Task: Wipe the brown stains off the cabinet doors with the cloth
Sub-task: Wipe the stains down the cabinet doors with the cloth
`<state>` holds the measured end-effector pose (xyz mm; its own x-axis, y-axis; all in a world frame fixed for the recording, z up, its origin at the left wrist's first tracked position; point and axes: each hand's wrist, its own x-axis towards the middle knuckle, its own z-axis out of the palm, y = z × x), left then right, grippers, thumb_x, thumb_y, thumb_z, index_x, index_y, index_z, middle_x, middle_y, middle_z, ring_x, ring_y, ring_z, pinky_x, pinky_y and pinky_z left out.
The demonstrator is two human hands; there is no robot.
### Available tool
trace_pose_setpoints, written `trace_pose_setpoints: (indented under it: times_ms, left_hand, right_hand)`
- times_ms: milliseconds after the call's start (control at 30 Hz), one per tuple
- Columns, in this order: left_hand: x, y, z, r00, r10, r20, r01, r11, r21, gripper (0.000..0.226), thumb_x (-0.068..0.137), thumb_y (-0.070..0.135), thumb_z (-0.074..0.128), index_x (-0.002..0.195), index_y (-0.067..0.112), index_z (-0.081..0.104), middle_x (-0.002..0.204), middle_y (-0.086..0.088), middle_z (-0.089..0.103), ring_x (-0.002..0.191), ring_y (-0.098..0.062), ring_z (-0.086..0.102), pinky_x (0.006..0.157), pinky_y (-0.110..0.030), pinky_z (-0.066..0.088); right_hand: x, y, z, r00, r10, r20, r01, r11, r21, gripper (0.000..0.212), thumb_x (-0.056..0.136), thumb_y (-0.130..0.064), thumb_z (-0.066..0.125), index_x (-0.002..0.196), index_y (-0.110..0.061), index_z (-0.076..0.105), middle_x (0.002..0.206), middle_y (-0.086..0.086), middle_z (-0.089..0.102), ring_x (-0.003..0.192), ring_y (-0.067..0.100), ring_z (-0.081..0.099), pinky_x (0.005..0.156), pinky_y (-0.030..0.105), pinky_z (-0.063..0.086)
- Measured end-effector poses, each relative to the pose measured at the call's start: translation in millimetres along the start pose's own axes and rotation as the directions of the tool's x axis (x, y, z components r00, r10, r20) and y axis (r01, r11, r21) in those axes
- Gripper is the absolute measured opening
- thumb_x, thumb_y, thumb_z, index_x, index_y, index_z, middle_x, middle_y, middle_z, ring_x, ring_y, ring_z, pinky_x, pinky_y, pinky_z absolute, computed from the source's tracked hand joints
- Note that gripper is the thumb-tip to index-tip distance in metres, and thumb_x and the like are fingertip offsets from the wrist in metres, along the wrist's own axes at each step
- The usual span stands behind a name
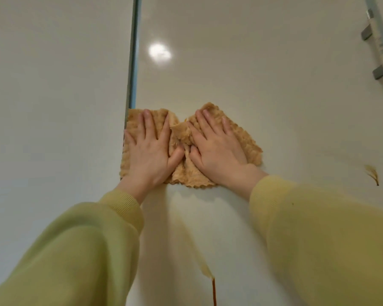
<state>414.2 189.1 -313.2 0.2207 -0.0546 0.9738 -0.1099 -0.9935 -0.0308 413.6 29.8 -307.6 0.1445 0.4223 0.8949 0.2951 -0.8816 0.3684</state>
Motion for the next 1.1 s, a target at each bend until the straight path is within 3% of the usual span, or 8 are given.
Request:
trace_pose_setpoints:
  times_ms: [233,433,567,833,1000,1100]
  left_hand:
    - [4,46,0,1.000,0.024,0.001,-0.024,0.999,0.023,0.087,0.073,0.055,0.000,0.145,0.006,0.003,0.152,-0.019,-0.011,0.140,-0.029,-0.015,0.112,-0.043,-0.011]
    - [7,142,10,0.998,0.064,0.008,-0.064,0.996,-0.063,0.072,0.087,0.046,0.022,0.145,0.004,0.010,0.153,-0.021,-0.004,0.141,-0.031,-0.010,0.113,-0.041,-0.009]
    - [7,204,19,0.995,0.094,-0.018,-0.095,0.984,-0.150,0.067,0.093,0.041,0.030,0.145,0.007,0.008,0.153,-0.019,-0.006,0.141,-0.028,-0.012,0.113,-0.040,-0.011]
    - [8,265,27,0.990,0.134,-0.044,-0.138,0.983,-0.123,0.066,0.092,0.041,0.027,0.145,0.008,0.007,0.153,-0.019,-0.005,0.142,-0.028,-0.010,0.113,-0.041,-0.009]
    - [-20,269,35,0.976,0.212,-0.049,-0.216,0.971,-0.100,0.068,0.086,0.043,0.014,0.145,0.007,0.011,0.154,-0.018,0.000,0.142,-0.029,-0.004,0.113,-0.041,-0.006]
    - [-72,271,49,0.959,0.273,-0.077,-0.281,0.952,-0.118,0.068,0.084,0.041,0.024,0.141,0.005,0.026,0.151,-0.019,0.017,0.141,-0.031,0.010,0.113,-0.042,0.001]
  right_hand:
    - [-10,21,-8,0.998,0.053,0.019,-0.053,0.999,-0.009,0.056,0.097,-0.033,0.019,0.147,-0.013,0.003,0.156,0.004,-0.005,0.143,0.014,-0.009,0.114,0.039,-0.008]
    - [-57,98,-19,0.982,0.162,-0.101,-0.160,0.987,0.019,0.076,0.078,-0.041,0.012,0.138,-0.003,0.036,0.149,0.017,0.028,0.140,0.026,0.023,0.112,0.045,0.012]
    - [-88,147,-35,0.963,0.258,-0.076,-0.261,0.965,-0.027,0.079,0.078,-0.046,0.007,0.143,-0.004,0.026,0.153,0.014,0.019,0.142,0.024,0.013,0.114,0.041,0.005]
    - [-120,194,-43,0.935,0.339,-0.109,-0.339,0.941,0.014,0.081,0.076,-0.047,0.003,0.145,-0.007,0.020,0.154,0.013,0.014,0.143,0.021,0.008,0.114,0.035,0.000]
    - [-153,186,-29,0.919,0.353,-0.175,-0.352,0.935,0.036,0.068,0.083,-0.035,0.015,0.141,-0.004,0.030,0.150,0.017,0.025,0.141,0.026,0.019,0.113,0.041,0.009]
    - [-207,165,-9,0.893,0.380,-0.243,-0.377,0.924,0.058,0.058,0.085,-0.027,0.028,0.136,-0.001,0.037,0.144,0.019,0.036,0.136,0.027,0.027,0.111,0.040,0.015]
